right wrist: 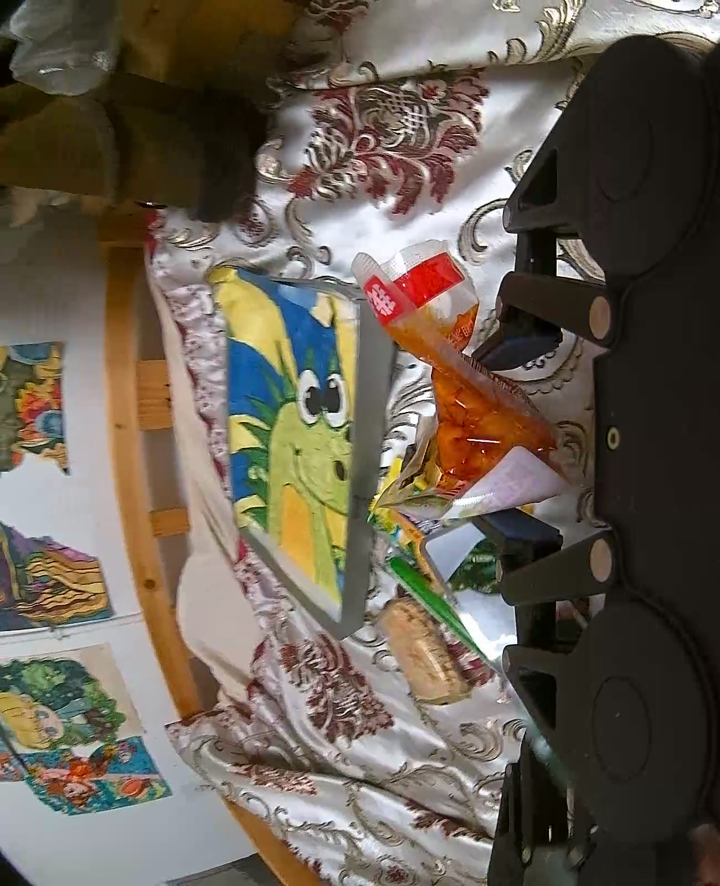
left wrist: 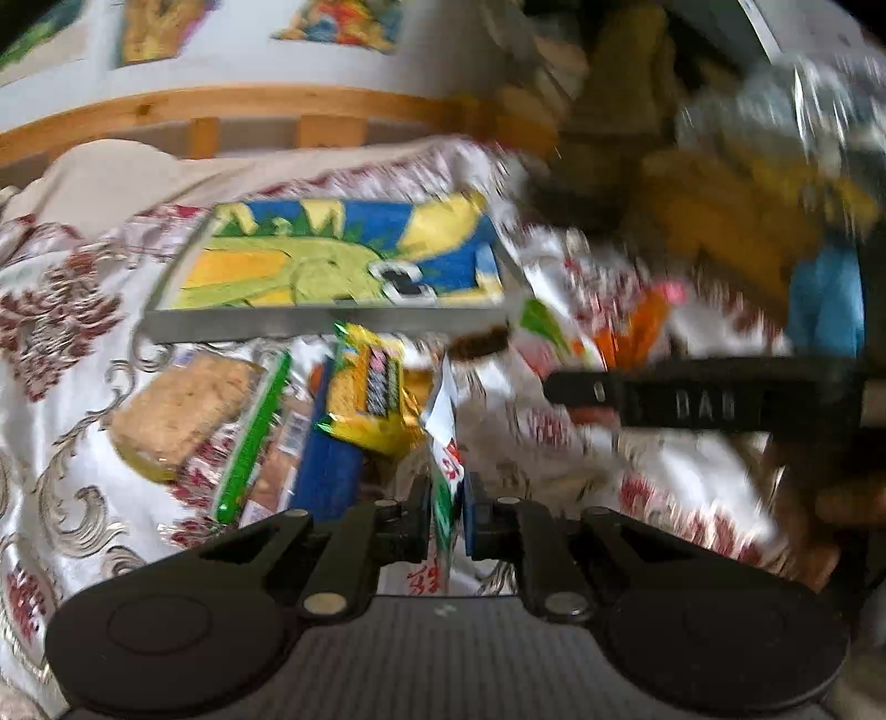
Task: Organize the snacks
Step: 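Close the right tool on the orange bag while the left tool grips the white-green packet, then carry both snacks over the grey tray and open both tools to drop them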
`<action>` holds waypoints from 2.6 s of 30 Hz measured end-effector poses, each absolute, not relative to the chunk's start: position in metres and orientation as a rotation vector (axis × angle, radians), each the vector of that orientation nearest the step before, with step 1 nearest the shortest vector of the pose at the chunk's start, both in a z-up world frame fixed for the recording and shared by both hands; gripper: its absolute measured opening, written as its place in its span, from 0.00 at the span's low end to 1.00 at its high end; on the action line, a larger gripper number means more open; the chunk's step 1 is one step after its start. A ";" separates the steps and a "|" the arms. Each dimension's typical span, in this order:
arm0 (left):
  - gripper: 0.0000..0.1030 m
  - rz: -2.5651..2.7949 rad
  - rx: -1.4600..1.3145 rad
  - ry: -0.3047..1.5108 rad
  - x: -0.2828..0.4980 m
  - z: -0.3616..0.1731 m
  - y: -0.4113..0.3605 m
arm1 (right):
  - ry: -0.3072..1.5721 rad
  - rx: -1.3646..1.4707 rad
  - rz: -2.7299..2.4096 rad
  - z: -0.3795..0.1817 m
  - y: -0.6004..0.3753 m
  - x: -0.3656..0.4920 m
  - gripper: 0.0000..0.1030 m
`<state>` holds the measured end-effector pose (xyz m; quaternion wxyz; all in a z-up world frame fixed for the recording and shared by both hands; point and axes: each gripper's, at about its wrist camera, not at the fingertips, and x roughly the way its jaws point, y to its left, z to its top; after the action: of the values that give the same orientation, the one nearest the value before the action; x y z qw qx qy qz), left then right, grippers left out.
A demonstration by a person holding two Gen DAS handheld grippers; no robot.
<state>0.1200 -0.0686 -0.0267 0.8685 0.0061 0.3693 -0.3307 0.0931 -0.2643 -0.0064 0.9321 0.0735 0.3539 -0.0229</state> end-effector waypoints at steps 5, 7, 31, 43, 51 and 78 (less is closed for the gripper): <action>0.11 -0.645 -0.065 0.706 0.120 -0.005 -0.052 | 0.671 0.163 -0.010 0.004 -0.261 0.086 0.54; 0.11 -0.633 -0.085 0.695 0.120 -0.001 -0.049 | 0.655 0.156 0.006 0.009 -0.258 0.084 0.54; 0.11 -0.452 -0.204 0.484 0.259 0.014 -0.065 | 0.373 0.044 -0.002 0.029 -0.257 0.172 0.55; 0.11 -0.408 -0.177 0.531 0.316 -0.050 -0.074 | 0.502 0.038 -0.076 -0.044 -0.275 0.244 0.55; 0.12 -0.428 -0.067 0.531 0.317 -0.071 -0.092 | 0.569 0.022 -0.097 -0.066 -0.276 0.258 0.55; 0.96 -0.351 -0.103 0.398 0.246 0.004 -0.069 | 0.399 0.066 -0.197 -0.018 -0.286 0.195 0.99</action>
<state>0.2465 -0.0692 0.0044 0.9638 -0.0508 0.1964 -0.1731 0.1952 -0.2857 -0.0179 0.9747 0.0326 0.1981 -0.0978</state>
